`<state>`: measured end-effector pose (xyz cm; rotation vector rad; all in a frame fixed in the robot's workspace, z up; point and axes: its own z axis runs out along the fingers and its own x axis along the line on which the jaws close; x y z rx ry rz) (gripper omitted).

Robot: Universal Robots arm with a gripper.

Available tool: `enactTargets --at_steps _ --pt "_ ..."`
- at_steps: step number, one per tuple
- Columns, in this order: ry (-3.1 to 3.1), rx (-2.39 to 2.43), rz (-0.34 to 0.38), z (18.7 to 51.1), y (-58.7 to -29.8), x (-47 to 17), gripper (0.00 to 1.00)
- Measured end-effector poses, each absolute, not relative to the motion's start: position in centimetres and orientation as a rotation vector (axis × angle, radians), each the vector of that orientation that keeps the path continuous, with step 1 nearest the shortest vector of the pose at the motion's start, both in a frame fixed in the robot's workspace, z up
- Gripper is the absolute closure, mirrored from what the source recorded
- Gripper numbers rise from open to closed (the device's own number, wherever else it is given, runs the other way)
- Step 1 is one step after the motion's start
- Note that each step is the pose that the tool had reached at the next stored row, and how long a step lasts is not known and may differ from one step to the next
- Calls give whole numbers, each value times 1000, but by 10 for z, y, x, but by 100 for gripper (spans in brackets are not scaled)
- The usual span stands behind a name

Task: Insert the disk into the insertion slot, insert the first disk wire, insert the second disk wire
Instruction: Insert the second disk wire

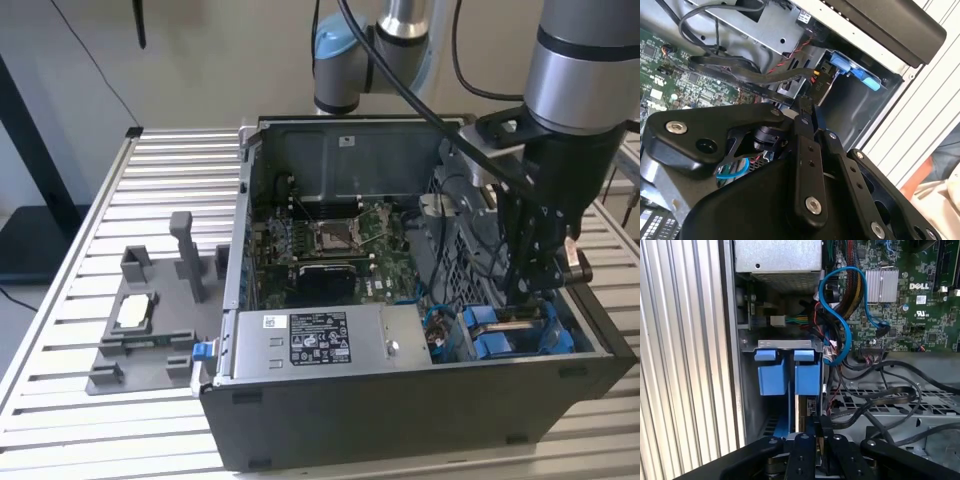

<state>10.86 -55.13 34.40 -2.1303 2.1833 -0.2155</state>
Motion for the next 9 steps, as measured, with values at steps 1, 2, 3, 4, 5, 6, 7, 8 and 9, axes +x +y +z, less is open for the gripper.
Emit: enactTargets --at_steps 1,2,3,4,5,6,7,8,9 --pt "2182 -2128 -215 343 -551 109 84" --pt "2182 -2128 -214 343 -551 109 84" --pt "2182 -2128 -214 343 -552 109 84" --pt "2183 -2127 -214 343 -552 109 84" --pt "2183 -2127 -214 342 -553 109 84" --pt "2183 -2127 -214 342 -553 109 84" --pt "2183 -2127 -214 342 -554 109 84" --pt "2183 -2127 -214 342 -554 109 84" --pt "2183 -2127 -214 342 -555 109 84"
